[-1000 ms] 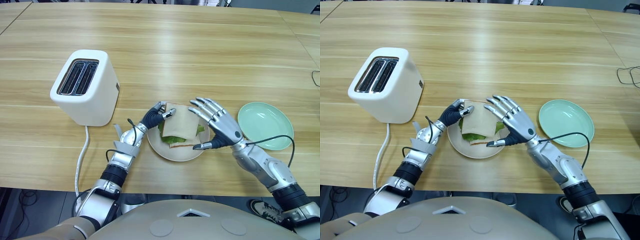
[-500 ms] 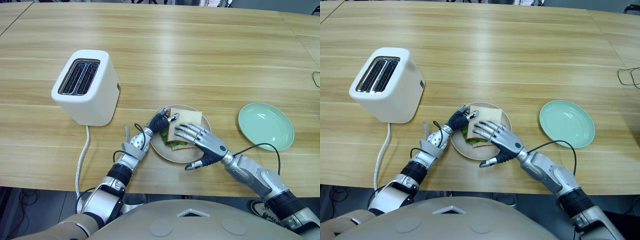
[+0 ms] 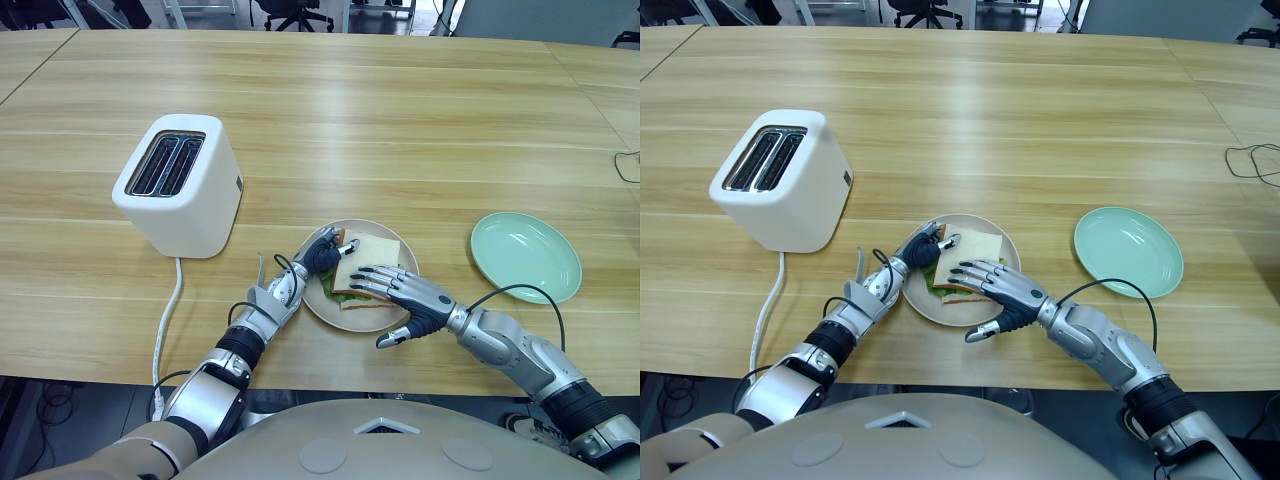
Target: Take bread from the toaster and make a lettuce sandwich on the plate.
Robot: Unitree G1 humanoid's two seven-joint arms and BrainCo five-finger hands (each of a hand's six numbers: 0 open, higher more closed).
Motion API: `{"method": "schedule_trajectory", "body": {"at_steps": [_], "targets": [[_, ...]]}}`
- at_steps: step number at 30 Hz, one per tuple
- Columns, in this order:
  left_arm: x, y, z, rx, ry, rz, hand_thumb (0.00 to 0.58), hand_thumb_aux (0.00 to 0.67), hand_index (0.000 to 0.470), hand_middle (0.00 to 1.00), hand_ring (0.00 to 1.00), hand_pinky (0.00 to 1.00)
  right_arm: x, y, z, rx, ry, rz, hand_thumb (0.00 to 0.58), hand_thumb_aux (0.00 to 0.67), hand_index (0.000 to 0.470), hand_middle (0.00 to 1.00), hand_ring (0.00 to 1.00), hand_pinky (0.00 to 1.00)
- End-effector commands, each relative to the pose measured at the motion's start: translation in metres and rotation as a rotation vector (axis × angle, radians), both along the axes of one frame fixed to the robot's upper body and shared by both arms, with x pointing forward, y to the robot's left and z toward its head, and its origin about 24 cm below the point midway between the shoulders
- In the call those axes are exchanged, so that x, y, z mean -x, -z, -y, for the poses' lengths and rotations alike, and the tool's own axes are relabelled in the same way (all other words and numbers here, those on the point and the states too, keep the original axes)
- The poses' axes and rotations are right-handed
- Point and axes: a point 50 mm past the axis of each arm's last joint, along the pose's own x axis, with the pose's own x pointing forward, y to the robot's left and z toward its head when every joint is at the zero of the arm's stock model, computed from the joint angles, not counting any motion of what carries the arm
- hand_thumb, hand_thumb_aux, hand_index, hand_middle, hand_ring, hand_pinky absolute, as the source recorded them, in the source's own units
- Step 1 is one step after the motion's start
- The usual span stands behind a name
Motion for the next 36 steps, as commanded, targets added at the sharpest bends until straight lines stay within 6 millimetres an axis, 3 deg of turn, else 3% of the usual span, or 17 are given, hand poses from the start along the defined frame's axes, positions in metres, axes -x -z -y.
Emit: {"method": "schedule_trajectory", "body": {"at_steps": [1, 7, 10, 12, 17, 18, 20, 21, 24, 27, 33, 36], "targets": [[-0.006, -0.023, -0.015, -0.124, -0.017, 0.229, 0.000, 0.000, 0.000, 1.00, 1.00, 1.00, 0.029, 0.047, 0.018, 0.235, -0.022, -0.258, 0.000, 0.000, 0.000, 0.00, 0.00, 0.00], [-0.030, -0.116, -0.069, -0.336, -0.272, 0.815, 0.000, 0.000, 0.000, 0.95, 0.95, 0.95, 0.023, 0.044, 0.017, 0.226, -0.010, -0.218, 0.000, 0.000, 0.000, 0.00, 0.00, 0.00], [-0.024, -0.142, -0.082, -0.361, -0.332, 0.952, 0.000, 0.000, 0.000, 0.95, 0.95, 0.95, 0.014, 0.037, 0.011, 0.181, -0.013, -0.145, 0.000, 0.000, 0.000, 0.00, 0.00, 0.00], [-0.017, -0.147, -0.082, -0.321, -0.311, 0.972, 0.000, 0.000, 0.000, 0.95, 0.95, 0.95, 0.006, 0.026, 0.005, 0.111, -0.006, -0.064, 0.000, 0.000, 0.000, 0.00, 0.00, 0.00], [0.008, -0.127, -0.070, -0.115, -0.092, 0.770, 0.000, 0.000, 0.000, 0.95, 0.95, 0.95, -0.010, -0.019, -0.002, -0.232, 0.072, 0.111, 0.000, 0.000, 0.000, 0.00, 0.00, 0.00], [0.014, -0.120, -0.069, -0.093, -0.041, 0.716, 0.281, 0.189, 0.130, 0.96, 0.96, 0.96, -0.010, -0.026, 0.000, -0.299, 0.088, 0.107, 0.478, 0.389, 0.267, 0.39, 0.39, 0.39], [0.027, -0.109, -0.071, -0.072, 0.058, 0.617, 0.281, 0.189, 0.130, 0.96, 0.96, 0.96, -0.009, -0.037, 0.009, -0.401, 0.111, 0.069, 0.478, 0.389, 0.267, 0.39, 0.39, 0.39], [0.037, -0.103, -0.074, -0.054, 0.117, 0.544, 0.580, 0.670, 0.460, 1.00, 1.00, 1.00, -0.007, -0.038, 0.019, -0.415, 0.128, 0.032, 0.580, 0.670, 0.460, 1.00, 1.00, 1.00], [0.064, -0.088, -0.081, -0.026, 0.255, 0.377, 0.580, 0.670, 0.460, 1.00, 1.00, 1.00, 0.002, -0.030, 0.047, -0.370, 0.167, -0.077, 0.580, 0.670, 0.460, 1.00, 1.00, 1.00], [0.084, -0.069, -0.087, -0.101, 0.328, 0.250, 0.580, 0.670, 0.460, 1.00, 1.00, 1.00, 0.018, -0.016, 0.057, -0.264, 0.139, -0.178, 0.580, 0.670, 0.460, 1.00, 1.00, 1.00], [0.133, -0.040, -0.082, -0.142, 0.485, 0.000, 0.580, 0.670, 0.460, 1.00, 1.00, 1.00, 0.066, 0.000, 0.044, -0.163, -0.025, -0.391, 0.580, 0.670, 0.460, 1.00, 1.00, 1.00], [0.150, -0.026, -0.074, -0.193, 0.570, -0.093, 0.580, 0.670, 0.460, 1.00, 1.00, 1.00, 0.076, 0.008, 0.034, -0.130, -0.056, -0.424, 0.580, 0.670, 0.460, 1.00, 1.00, 1.00]]}}
